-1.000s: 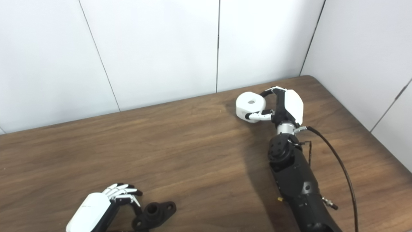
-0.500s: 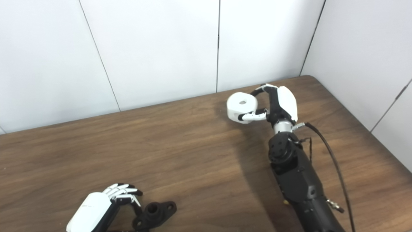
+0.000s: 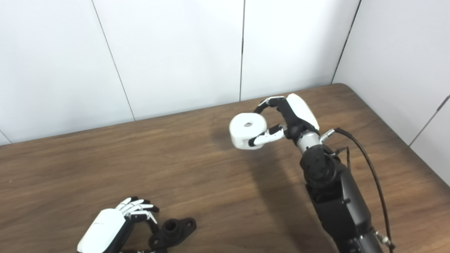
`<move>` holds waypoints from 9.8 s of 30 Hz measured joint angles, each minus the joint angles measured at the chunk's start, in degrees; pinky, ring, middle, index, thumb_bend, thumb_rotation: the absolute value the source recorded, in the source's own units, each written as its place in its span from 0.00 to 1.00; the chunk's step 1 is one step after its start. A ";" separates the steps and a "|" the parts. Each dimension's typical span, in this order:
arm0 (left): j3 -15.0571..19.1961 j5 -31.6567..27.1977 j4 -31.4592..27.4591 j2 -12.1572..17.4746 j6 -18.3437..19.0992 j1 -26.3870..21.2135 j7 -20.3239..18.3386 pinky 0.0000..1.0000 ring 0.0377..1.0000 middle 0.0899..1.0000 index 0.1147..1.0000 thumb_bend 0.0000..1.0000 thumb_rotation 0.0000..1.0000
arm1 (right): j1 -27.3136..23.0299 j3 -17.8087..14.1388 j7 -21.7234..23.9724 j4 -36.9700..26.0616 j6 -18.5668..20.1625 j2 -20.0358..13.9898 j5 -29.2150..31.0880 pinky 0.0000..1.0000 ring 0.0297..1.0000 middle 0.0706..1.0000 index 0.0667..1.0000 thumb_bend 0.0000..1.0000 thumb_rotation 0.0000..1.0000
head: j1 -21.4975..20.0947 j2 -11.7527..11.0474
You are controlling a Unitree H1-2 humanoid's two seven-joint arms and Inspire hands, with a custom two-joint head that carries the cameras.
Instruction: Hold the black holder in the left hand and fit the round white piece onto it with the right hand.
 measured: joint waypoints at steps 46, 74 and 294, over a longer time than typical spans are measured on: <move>-2.27 2.14 -0.88 -1.93 5.30 -0.86 -0.63 1.00 0.87 0.76 0.42 0.52 0.05 | 9.38 5.27 28.55 -21.34 0.14 18.42 -7.41 0.86 0.86 0.80 0.44 0.53 0.14 | 8.09 7.21; -2.89 2.90 -0.91 -2.08 6.26 -1.17 -0.60 0.99 0.87 0.75 0.42 0.52 0.05 | 11.19 11.45 18.10 -17.35 0.14 15.22 -5.30 0.85 0.85 0.78 0.45 0.52 0.14 | 8.17 7.38; -1.83 2.12 -1.42 -1.77 6.10 -1.48 -2.62 0.99 0.86 0.74 0.42 0.52 0.05 | 10.34 15.79 19.88 -15.27 0.10 10.96 -9.94 0.94 0.92 0.86 0.68 1.00 0.32 | 4.75 8.70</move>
